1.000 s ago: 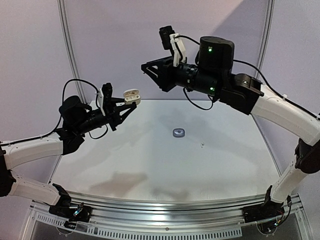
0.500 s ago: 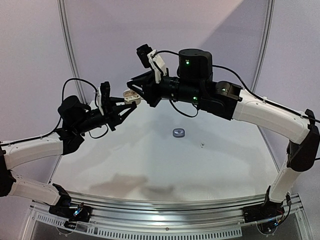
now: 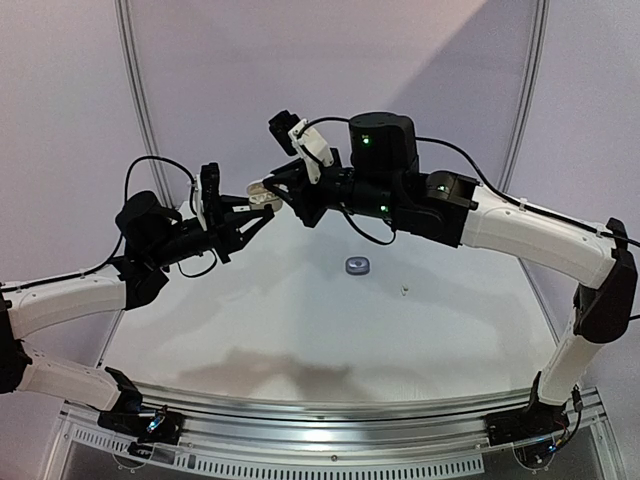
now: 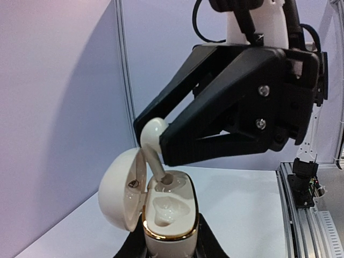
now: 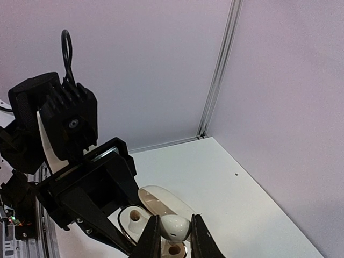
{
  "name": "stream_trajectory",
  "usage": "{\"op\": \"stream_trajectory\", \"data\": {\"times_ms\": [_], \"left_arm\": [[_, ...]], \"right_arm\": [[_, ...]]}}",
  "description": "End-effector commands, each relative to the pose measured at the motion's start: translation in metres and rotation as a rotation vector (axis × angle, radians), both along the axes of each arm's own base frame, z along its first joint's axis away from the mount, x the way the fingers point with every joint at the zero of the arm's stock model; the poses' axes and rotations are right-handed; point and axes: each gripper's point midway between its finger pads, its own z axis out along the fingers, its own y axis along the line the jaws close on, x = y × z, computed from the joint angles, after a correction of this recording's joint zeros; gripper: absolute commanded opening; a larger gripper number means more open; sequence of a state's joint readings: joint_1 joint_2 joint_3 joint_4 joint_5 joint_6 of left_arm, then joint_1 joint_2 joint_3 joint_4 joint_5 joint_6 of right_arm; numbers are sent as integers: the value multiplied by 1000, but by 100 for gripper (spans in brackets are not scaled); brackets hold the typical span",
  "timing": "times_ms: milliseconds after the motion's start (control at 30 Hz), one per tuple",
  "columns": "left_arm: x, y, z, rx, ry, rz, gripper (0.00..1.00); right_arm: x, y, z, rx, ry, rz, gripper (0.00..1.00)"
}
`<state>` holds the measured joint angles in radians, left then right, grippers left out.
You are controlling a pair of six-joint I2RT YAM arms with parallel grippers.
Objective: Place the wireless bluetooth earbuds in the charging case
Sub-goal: Insert the right earbud into the right side groove of the charging case.
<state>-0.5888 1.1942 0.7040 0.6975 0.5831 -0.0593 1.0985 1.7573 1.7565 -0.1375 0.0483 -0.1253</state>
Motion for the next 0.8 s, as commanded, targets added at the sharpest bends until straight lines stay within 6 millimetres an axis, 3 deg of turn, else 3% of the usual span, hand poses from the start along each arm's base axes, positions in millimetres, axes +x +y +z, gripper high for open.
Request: {"op": "stream_trajectory", "data": {"times_ms": [0,367,767], "left_arm": [[-1,2,14,-24,-34,-10,0],[2,4,17,-32,-40,9,0],[4,6,20,-38,-57,25,0]], "right_arm": [[3,-10,-6,-33,-18,-43,0],[1,-13,-10,-48,-13,-38,0],[-2,-8,-27,-97,13,-12,0]]}}
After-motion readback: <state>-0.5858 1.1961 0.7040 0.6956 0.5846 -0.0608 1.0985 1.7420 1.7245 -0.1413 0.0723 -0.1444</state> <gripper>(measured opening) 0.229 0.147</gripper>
